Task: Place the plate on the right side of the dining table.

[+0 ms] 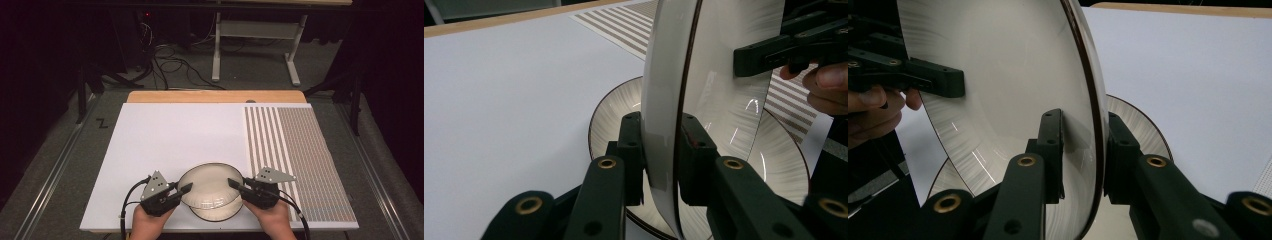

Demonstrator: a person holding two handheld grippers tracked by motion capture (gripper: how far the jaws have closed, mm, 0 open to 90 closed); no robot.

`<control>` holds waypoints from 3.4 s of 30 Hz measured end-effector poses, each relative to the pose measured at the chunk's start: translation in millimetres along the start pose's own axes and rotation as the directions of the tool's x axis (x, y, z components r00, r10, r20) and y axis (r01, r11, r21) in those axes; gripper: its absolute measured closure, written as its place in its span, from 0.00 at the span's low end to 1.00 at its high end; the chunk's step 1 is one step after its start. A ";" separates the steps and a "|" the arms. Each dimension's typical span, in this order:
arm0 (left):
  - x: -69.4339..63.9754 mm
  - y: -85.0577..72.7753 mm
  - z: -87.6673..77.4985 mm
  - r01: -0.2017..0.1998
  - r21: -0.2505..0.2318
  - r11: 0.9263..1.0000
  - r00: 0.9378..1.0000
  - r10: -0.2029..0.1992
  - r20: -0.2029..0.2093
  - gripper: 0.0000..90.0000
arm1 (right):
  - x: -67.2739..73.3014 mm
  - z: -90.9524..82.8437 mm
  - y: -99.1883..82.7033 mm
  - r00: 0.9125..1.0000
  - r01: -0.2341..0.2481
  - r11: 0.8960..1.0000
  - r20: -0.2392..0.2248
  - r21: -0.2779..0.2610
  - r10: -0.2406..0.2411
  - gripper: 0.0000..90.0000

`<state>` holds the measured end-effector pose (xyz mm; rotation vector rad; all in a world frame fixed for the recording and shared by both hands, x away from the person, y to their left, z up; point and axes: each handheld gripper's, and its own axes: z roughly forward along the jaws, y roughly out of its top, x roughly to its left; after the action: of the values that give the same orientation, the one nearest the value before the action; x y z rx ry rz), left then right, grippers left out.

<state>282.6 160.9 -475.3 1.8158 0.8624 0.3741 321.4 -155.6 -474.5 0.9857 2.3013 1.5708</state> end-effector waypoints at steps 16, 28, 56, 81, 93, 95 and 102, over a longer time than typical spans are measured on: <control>-4.1 4.0 0.5 0.019 -0.034 0.999 1.000 -0.019 -0.006 0.83 | 3.8 -11.8 5.4 0.999 0.030 0.998 0.022 -0.047 -0.029 0.87; -12.1 7.6 4.9 0.031 -0.044 0.999 0.999 -0.032 -0.029 0.81 | 5.0 -20.7 6.3 0.998 0.031 0.998 0.048 -0.046 -0.029 0.87; -30.4 76.4 81.1 0.024 -0.035 0.999 1.000 -0.024 -0.015 0.78 | -46.8 -71.4 34.3 0.980 0.029 0.997 0.199 -0.077 -0.013 0.86; -57.6 100.1 163.1 0.001 0.063 0.998 1.000 -0.002 0.003 0.76 | -103.7 -108.9 15.0 0.948 -0.040 0.996 0.311 -0.083 0.064 0.84; -66.3 107.4 202.7 -0.013 0.119 0.993 1.000 0.012 0.010 0.75 | -129.8 -122.1 3.6 0.930 -0.060 0.995 0.356 -0.083 0.086 0.84; -67.7 108.7 209.3 -0.016 0.131 0.991 1.000 0.015 0.006 0.75 | -134.2 -123.7 1.4 0.927 -0.059 0.995 0.364 -0.082 0.085 0.84; -75.3 113.2 229.0 -0.040 0.172 0.984 0.999 0.043 -0.011 0.74 | -148.0 -130.1 -6.7 0.917 -0.082 0.992 0.383 -0.093 0.112 0.84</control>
<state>413.9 -69.9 -456.0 1.9950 0.8909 0.3489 367.0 -346.5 -456.1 1.2779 1.9355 1.3358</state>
